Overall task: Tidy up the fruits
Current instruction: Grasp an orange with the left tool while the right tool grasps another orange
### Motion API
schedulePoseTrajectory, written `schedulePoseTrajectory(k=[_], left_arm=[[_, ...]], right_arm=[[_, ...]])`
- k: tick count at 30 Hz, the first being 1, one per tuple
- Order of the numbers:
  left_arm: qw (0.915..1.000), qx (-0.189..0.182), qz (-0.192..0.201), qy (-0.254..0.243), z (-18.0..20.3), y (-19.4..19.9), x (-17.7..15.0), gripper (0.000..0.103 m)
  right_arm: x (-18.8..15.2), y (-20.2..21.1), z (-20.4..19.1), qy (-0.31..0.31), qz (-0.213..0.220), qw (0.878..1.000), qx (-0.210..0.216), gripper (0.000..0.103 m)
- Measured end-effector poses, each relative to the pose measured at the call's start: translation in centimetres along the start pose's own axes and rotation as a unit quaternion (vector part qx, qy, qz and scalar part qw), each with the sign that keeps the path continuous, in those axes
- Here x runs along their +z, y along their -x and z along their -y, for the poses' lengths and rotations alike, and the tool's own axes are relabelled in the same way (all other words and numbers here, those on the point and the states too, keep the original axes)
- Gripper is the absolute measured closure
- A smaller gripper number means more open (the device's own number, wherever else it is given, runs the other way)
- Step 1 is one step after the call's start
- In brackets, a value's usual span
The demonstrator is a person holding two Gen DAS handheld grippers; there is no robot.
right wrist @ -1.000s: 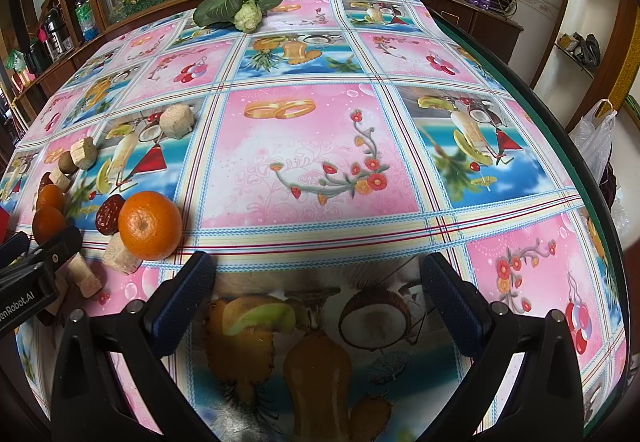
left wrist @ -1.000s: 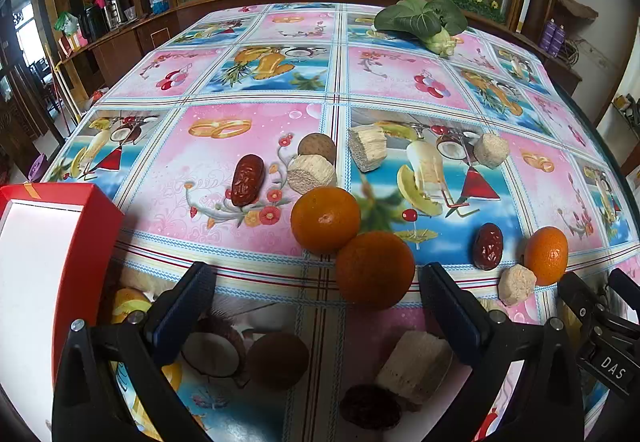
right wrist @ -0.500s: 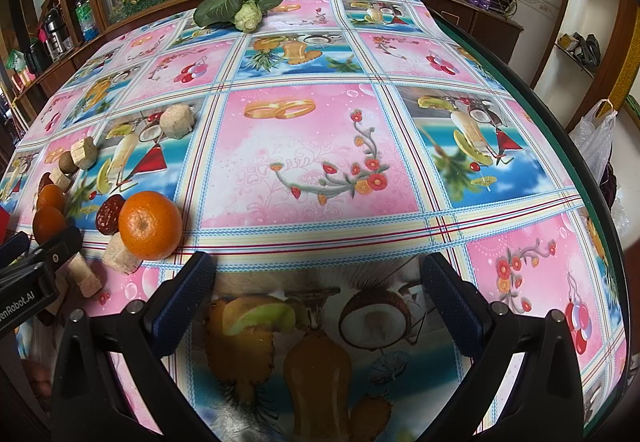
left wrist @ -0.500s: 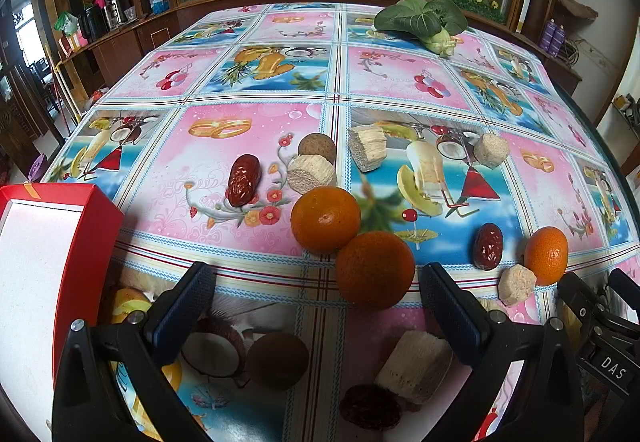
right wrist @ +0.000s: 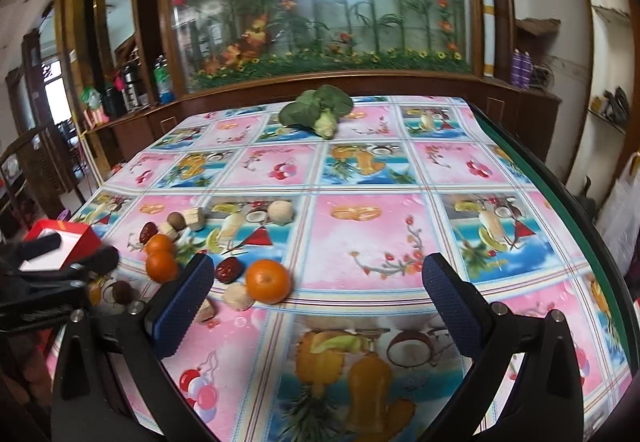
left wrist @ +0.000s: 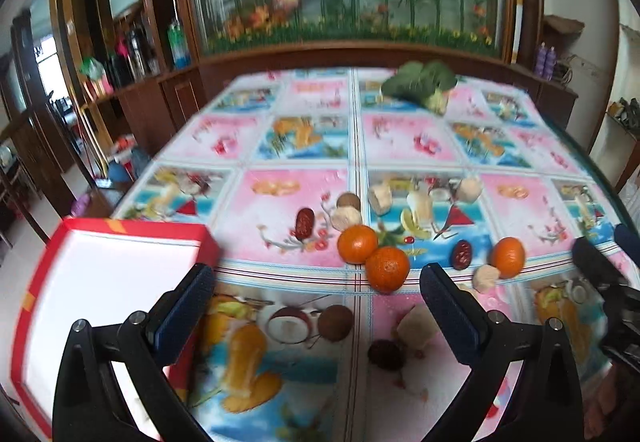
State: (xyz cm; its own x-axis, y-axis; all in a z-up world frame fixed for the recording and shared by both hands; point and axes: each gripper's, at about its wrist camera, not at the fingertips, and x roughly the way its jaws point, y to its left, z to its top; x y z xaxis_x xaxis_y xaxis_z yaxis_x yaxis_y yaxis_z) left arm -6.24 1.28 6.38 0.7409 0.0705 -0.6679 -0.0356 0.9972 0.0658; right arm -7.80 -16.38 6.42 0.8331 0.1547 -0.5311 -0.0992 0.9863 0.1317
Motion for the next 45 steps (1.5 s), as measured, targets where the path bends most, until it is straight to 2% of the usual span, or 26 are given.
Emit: schedulePoseTrajectory(k=[16, 18, 20, 26, 28, 30, 32, 36, 43, 45], left_arm=[[0.9999, -0.011, -0.006, 0.006, -0.7, 0.9, -0.4, 0.001], [0.9997, -0.017, -0.015, 0.007, -1.3, 0.9, -0.5, 0.001], [0.9999, -0.008, -0.008, 0.0, -2.2, 1.4, -0.8, 0.001], [0.9994, 0.035, -0.003, -0.004, -6.3, 2.4, -0.8, 0.001], [0.9996, 0.019, -0.015, -0.018, -6.3, 2.2, -0.3, 0.001], [0.9995, 0.003, -0.023, -0.023, -6.1, 2.0, -0.2, 0.001], [0.9989, -0.006, -0.023, -0.039, -5.4, 1.8, -0.3, 0.001], [0.9967, -0.028, -0.033, -0.069, -3.5, 0.8, 0.1, 0.001], [0.9917, -0.085, -0.068, -0.07, -1.1, -2.2, 1.2, 0.001], [0.9898, -0.091, -0.083, -0.072, -0.7, -3.2, 1.2, 0.007]], right_arm=[[0.0, -0.3, -0.2, 0.009, -0.005, 1.0, 0.002, 0.0], [0.0, -0.3, -0.2, 0.006, -0.006, 1.0, 0.004, 0.0], [-0.1, -0.4, -0.1, 0.004, -0.009, 1.0, 0.005, 0.0], [0.7, -2.0, 0.4, -0.02, -0.047, 0.998, 0.045, 0.0], [1.1, -3.1, 0.1, -0.011, -0.063, 0.997, 0.052, 0.0], [1.1, -3.9, -0.8, 0.023, -0.078, 0.995, 0.052, 0.0], [1.0, -4.5, -1.7, 0.056, -0.091, 0.993, 0.05, 0.011], [0.7, -5.4, -1.3, 0.04, -0.1, 0.992, 0.064, 0.021], [0.3, -7.2, -2.6, 0.061, -0.128, 0.988, 0.062, 0.043], [0.3, -7.4, -2.6, 0.054, -0.131, 0.988, 0.066, 0.046]])
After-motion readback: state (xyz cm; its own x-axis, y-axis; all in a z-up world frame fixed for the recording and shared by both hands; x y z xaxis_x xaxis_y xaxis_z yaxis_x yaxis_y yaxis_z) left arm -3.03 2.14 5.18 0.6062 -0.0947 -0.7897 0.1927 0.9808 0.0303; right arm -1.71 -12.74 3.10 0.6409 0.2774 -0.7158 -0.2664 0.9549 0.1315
